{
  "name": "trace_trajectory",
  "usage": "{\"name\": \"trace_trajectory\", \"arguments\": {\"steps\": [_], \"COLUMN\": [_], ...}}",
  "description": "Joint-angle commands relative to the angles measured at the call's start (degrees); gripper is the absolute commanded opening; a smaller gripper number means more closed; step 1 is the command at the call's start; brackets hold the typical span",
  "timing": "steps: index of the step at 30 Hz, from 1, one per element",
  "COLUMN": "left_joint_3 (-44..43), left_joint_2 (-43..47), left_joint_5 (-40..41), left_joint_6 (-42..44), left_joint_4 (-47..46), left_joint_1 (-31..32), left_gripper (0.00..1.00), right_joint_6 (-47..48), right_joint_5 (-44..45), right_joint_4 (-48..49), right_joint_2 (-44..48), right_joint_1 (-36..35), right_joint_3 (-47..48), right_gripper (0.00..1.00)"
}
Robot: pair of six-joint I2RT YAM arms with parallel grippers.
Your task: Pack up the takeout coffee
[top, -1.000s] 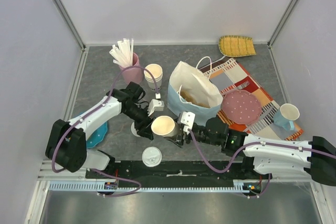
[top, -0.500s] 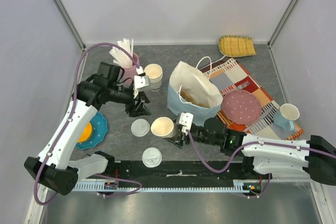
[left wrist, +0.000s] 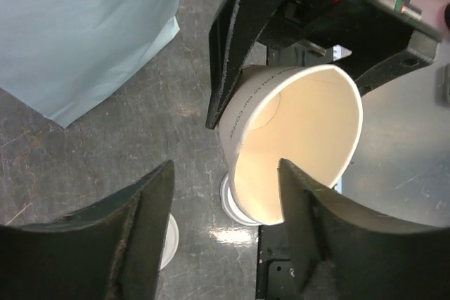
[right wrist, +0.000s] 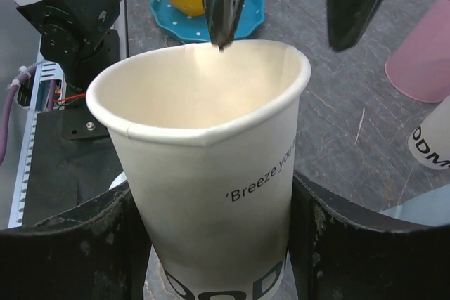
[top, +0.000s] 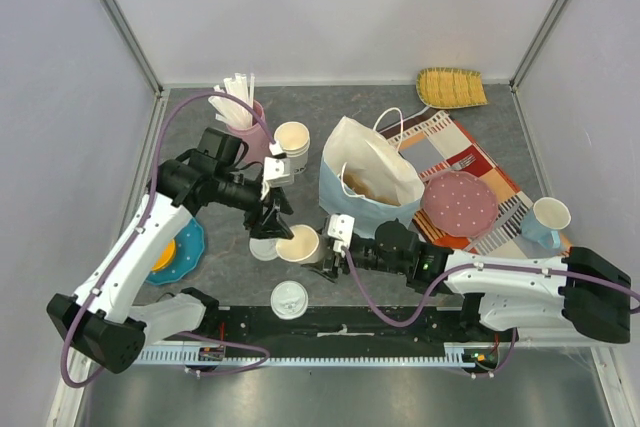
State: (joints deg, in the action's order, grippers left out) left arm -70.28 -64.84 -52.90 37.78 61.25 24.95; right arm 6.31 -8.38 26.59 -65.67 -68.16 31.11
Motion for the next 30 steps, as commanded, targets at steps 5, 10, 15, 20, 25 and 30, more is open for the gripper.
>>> {"name": "trace_trajectory", "arguments": {"steps": [5,10,15,20,25,30], "left_joint_3": [1.7,2.5,4.6,5.3,8.5,9.8], "left_joint_2": [-0.1,-0.4,-0.6,-2.3,-4.4,-7.1], "left_joint_5": [-0.1,5.5,23.4,26.9,30.6,35.3], "left_joint_6": [-3.2,-8.4,-17.0,-24.8,-37.2,-41.8], "left_joint_4": [-2.5,-4.9,-10.8,-12.6,-16.1,-18.1], "left_joint_1": [2.3,2.3,2.3,3.1,4.1,8.2], "left_gripper": [0.05,0.02,0.02,0.02,0.02,0.02], "right_joint_6": [0.3,-0.6,-3.2,-5.1,-8.3,-18.8], "right_joint_5": [-2.3,1.2,7.5,14.0,20.4,31.3], "right_joint_4": [6.8,5.5,-7.5,-20.4,-22.7,-26.5], "right_joint_2": [-2.4,-2.2,2.4,9.5,10.0,2.5], "right_joint_1": [-0.2,-0.2,-0.2,-0.8,-2.1,-2.2], "right_joint_3": [3.1,3.3,4.3,6.1,9.0,17.1], "right_gripper": [0.72,0.92,0.98,0.98,0.98,0.96]}}
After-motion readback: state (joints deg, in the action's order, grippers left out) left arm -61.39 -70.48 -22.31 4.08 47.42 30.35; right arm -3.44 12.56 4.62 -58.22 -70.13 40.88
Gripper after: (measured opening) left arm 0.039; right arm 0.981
